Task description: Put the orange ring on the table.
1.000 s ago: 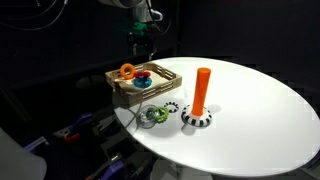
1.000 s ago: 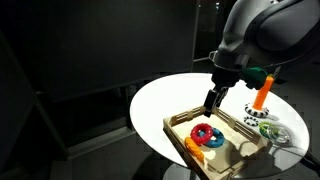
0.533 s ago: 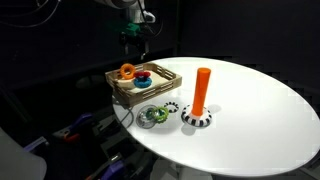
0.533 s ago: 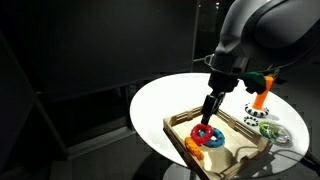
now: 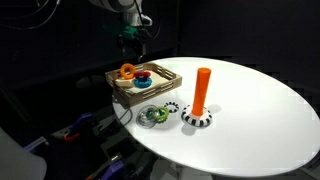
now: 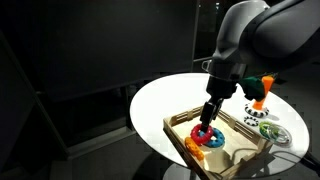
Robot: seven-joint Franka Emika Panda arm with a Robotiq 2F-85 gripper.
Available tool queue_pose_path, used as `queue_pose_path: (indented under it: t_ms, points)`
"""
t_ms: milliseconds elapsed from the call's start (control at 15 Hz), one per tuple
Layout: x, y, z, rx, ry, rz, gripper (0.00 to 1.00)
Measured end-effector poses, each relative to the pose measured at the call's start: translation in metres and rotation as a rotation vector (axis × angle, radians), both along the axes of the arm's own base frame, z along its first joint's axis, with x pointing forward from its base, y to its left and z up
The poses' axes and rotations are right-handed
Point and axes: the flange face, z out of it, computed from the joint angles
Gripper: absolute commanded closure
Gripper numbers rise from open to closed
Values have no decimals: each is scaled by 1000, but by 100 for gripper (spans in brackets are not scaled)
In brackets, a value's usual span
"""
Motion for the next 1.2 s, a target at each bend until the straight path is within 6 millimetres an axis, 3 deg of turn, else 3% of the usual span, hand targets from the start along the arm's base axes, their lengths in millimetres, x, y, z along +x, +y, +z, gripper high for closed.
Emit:
queue_pose_path:
  t_ms: [467, 867, 1000, 1200]
  points:
    - [-10, 34, -22, 28, -3, 32, 0]
    - [-14, 47, -46, 44, -13, 19, 0]
    - [-14, 49, -51, 50, -21, 7, 25]
    - [-13, 51, -57, 57, -32, -2, 51]
